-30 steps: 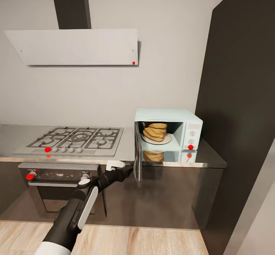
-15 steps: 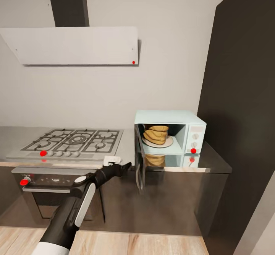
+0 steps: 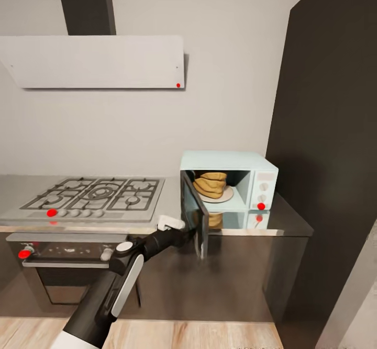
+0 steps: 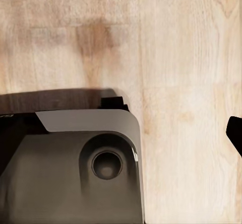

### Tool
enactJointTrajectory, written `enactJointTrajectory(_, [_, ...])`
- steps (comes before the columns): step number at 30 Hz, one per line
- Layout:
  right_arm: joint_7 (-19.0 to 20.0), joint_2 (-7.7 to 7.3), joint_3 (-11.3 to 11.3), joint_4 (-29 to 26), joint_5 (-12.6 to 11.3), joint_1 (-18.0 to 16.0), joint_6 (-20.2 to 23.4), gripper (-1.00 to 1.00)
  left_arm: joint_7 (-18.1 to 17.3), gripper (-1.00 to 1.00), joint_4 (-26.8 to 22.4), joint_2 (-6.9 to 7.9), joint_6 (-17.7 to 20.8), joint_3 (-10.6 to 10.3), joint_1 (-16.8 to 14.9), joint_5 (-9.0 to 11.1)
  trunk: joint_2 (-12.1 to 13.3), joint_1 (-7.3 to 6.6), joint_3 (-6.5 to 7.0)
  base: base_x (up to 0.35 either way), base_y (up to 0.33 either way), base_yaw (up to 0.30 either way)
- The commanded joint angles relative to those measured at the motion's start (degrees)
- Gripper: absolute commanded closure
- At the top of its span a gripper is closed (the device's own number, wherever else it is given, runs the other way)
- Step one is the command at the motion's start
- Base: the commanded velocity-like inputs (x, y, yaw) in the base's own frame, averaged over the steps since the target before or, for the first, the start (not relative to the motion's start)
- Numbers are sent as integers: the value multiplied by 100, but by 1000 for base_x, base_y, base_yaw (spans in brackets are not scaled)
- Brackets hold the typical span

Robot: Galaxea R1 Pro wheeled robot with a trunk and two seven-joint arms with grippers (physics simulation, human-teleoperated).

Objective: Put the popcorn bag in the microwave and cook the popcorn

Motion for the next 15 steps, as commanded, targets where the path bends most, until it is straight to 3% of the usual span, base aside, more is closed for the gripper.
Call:
enactJointTrajectory(1, [-4, 0, -24, 16, -4, -7, -36, -100, 3, -100, -3, -1, 61, -8, -3, 78, -5, 0, -8, 0, 0, -165])
enactJointTrajectory(11, [-4, -1, -24, 19, -5, -8, -36, -100, 97, -100, -15, -9, -134, 11, -3, 54, -5, 0, -8, 0, 0, -162])
enactJointTrajectory(15, [-4, -1, -24, 17, -5, -8, -37, -100, 554, -100, -12, -17, -205, -1, -3, 86, -5, 0, -8, 0, 0, -155])
